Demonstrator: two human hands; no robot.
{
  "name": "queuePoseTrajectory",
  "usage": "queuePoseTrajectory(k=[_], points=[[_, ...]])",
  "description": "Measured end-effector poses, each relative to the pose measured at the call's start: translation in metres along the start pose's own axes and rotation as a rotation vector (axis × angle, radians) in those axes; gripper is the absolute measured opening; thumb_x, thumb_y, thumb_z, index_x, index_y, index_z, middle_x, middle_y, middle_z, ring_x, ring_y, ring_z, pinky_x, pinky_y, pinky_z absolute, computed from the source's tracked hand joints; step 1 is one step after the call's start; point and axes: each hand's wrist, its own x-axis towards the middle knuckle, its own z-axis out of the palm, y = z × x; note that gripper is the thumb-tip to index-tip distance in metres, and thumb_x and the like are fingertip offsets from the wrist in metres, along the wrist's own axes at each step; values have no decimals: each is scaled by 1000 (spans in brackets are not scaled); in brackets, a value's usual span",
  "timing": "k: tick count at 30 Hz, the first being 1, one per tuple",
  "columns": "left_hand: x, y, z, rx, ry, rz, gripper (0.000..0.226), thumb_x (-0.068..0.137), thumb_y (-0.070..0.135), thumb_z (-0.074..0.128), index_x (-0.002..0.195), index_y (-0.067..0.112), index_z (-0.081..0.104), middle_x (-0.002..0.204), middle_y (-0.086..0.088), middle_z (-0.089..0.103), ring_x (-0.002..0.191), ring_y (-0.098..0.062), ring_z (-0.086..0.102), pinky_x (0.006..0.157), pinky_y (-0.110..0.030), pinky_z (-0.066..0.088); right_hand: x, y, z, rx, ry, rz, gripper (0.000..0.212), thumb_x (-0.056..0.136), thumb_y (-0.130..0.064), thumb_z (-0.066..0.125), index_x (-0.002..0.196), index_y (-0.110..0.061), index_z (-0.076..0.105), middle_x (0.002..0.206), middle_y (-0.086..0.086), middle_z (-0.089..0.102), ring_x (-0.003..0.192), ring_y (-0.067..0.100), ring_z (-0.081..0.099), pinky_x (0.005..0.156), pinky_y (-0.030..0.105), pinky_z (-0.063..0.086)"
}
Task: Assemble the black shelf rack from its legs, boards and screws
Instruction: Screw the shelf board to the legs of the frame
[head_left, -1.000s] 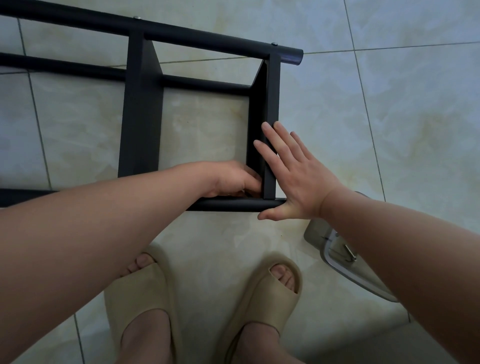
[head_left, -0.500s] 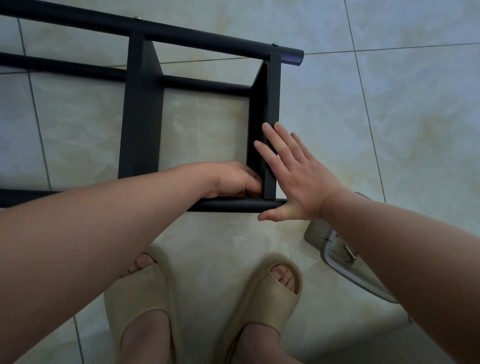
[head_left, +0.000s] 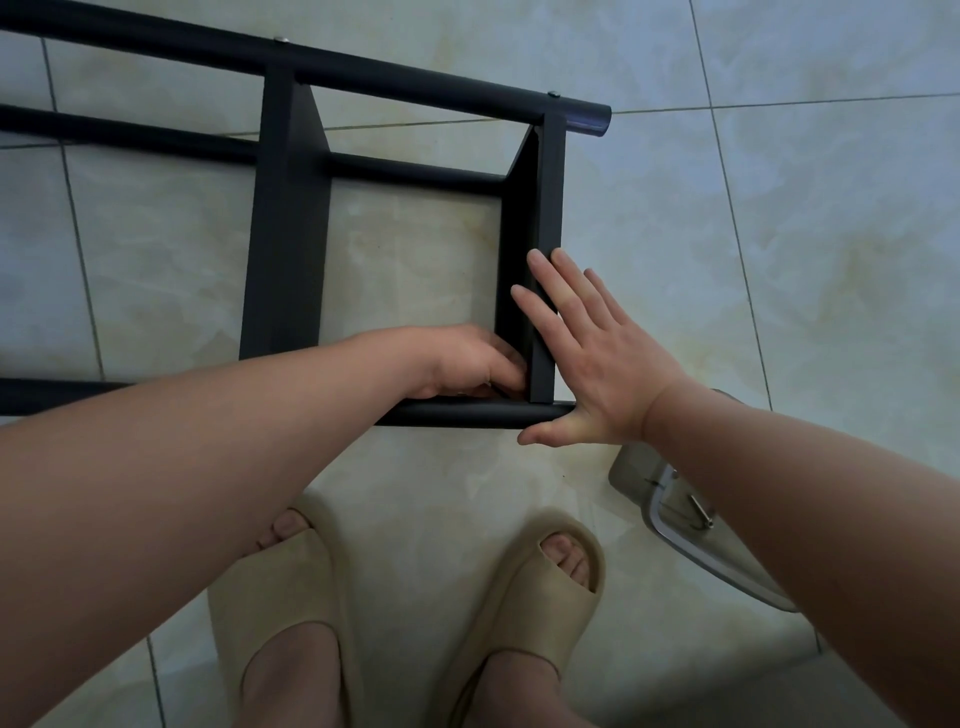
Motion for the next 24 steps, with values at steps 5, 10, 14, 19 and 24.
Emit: queuePoseTrajectory(k=[5, 10, 14, 19, 24], points=[[0, 0, -1, -54, -18, -10, 13, 90, -5, 58, 89, 6, 65, 68, -1, 70, 61, -12, 67, 58, -18, 51, 0, 0, 0, 2, 11, -2, 125, 75, -93, 38, 159, -3, 18, 168, 22, 5, 156, 40, 2, 122, 61, 20], [-3, 4, 3, 91, 2, -10, 23, 90, 6, 60, 106, -9, 65, 85, -12, 64, 78, -22, 60, 76, -32, 47, 0, 1, 0, 4, 12, -4, 125, 75, -93, 39, 160, -3, 18, 168, 22, 5, 156, 40, 2, 122, 61, 19], [-1, 2, -1, 23, -14, 5, 16, 89, -5, 58, 81, 8, 64, 58, 3, 64, 51, -8, 61, 50, -14, 45, 0, 1, 1, 0, 4, -1, 125, 75, -94, 38, 160, -4, 16, 168, 21, 4, 156, 39, 0, 122, 60, 19], [0, 1, 0, -34, -9, 13, 13, 90, -3, 58, 93, 6, 67, 81, -8, 73, 74, -16, 70, 70, -23, 57, 0, 1, 0, 5, 4, -3, 125, 76, -94, 34, 160, -4, 17, 168, 21, 4, 156, 39, 0, 122, 60, 18], [-1, 2, 1, 66, 2, 3, 11, 88, 4, 61, 96, 1, 69, 78, -9, 67, 70, -20, 62, 66, -26, 49, 0, 0, -1, 5, 2, 4, 126, 75, -93, 39, 160, -3, 19, 168, 21, 4, 156, 39, 1, 122, 60, 19]])
